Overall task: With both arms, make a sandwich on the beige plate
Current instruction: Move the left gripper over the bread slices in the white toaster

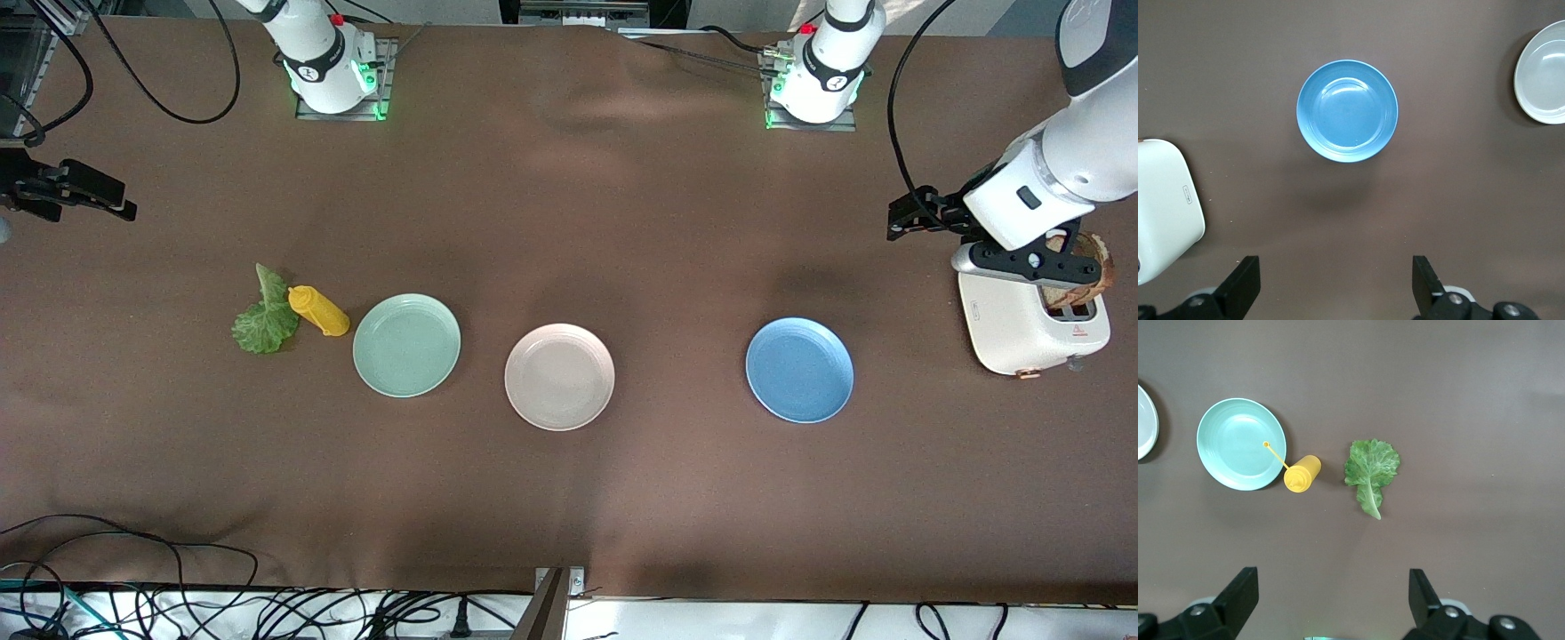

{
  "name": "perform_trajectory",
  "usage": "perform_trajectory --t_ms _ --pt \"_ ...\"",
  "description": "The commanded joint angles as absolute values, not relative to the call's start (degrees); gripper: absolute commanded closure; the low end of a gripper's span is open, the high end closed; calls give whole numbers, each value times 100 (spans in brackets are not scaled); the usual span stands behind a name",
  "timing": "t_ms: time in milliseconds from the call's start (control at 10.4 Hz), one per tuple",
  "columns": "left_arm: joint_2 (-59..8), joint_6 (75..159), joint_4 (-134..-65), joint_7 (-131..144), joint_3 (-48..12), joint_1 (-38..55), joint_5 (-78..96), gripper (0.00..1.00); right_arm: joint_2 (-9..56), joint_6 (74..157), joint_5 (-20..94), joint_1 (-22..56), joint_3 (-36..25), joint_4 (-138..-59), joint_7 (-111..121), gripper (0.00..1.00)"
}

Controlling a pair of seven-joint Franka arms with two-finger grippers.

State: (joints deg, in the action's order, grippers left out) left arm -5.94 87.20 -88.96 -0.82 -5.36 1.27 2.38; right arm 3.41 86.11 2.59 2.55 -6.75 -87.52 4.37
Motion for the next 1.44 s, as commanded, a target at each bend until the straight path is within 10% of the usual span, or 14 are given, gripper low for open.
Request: perform_trajectory --t_ms 0,1348 --pt "-501 8745 -9017 -132 -527 79 343 0 308 8587 237 255 -668 -8754 404 0" --pt "-957 8455 -9087 -1606 -501 -1455 -817 0 299 8587 229 272 -659 -8754 404 0"
